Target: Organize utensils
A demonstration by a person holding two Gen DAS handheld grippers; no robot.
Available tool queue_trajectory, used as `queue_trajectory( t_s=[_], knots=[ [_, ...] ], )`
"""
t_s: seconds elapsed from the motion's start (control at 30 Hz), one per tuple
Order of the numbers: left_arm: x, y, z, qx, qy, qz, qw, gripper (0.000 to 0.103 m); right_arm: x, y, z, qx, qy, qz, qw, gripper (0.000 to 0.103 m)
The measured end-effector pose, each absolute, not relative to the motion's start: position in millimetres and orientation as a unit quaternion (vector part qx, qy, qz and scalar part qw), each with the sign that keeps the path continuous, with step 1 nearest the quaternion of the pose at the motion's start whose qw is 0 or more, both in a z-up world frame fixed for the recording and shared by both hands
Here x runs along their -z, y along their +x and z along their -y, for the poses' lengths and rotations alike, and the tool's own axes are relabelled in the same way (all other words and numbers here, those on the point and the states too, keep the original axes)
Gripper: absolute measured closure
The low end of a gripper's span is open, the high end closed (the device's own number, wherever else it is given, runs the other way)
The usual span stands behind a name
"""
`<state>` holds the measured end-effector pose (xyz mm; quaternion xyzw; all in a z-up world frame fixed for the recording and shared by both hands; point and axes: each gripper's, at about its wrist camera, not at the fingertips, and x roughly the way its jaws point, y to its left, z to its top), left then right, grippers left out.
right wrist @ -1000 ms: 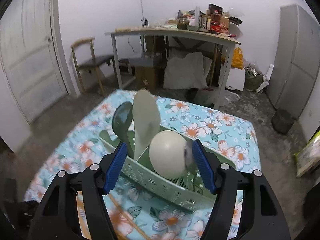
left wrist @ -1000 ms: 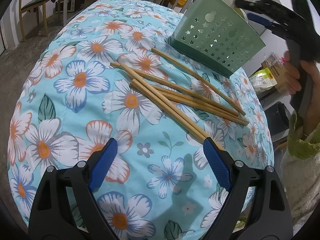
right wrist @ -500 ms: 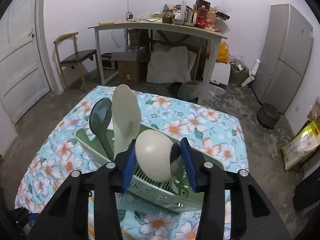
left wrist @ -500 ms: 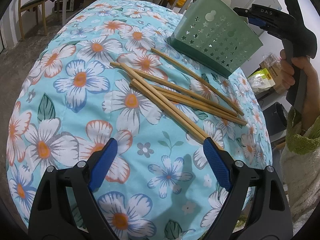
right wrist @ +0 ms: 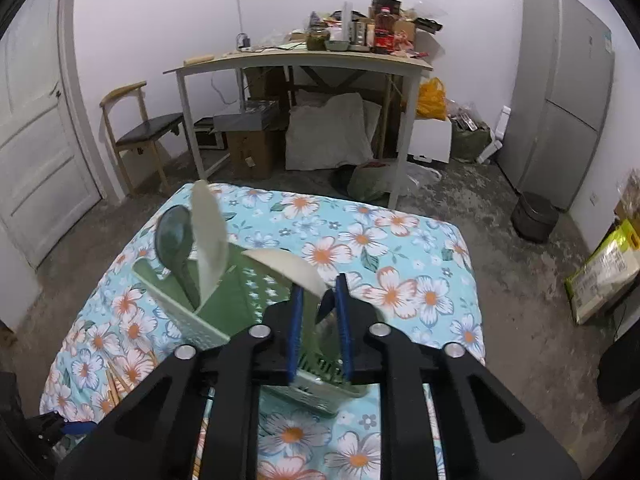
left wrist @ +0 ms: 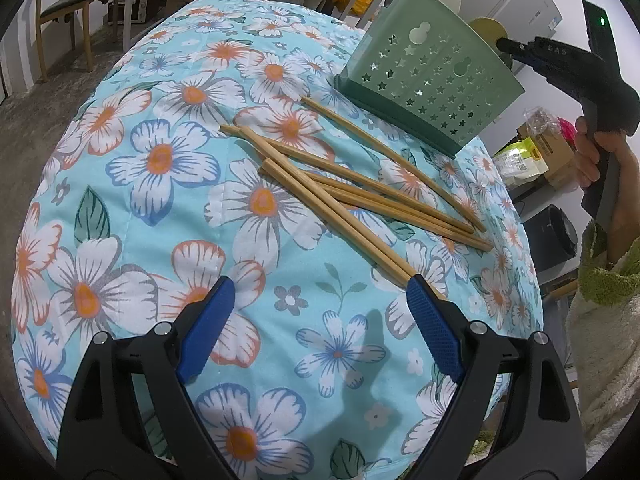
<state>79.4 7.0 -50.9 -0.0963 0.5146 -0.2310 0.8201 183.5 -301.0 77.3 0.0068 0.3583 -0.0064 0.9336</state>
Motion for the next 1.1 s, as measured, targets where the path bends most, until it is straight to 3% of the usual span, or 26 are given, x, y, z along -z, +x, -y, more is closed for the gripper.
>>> queue_trajectory(
  t_s=[0.67, 0.77, 0.8, 1.0, 1.1],
  knots=[
    [51, 79, -6, 0.231, -0.096, -0.514, 0.820, 0.019, -82, 139, 320, -0.051, 0.067, -0.314, 0.946, 0.091],
    [51, 79, -6, 0.231, -0.096, -0.514, 0.820, 0.019, -85, 117, 319, -0.070, 0.088, -0.298, 0.948, 0.057],
    [51, 80, -6, 0.230, -0.099, -0.514, 0.820, 0.019, -84, 109, 318, -0.075, 0.093, -0.295, 0.948, 0.050],
    [46, 83, -11, 0.236, -0.136, -0.506, 0.818, 0.019, -43, 69, 299, -0.100, 0.108, -0.344, 0.927, 0.022],
    [42, 82, -11, 0.251, -0.153, -0.499, 0.815, 0.025, -7, 56, 290, -0.098, 0.125, -0.391, 0.907, 0.019]
  ],
)
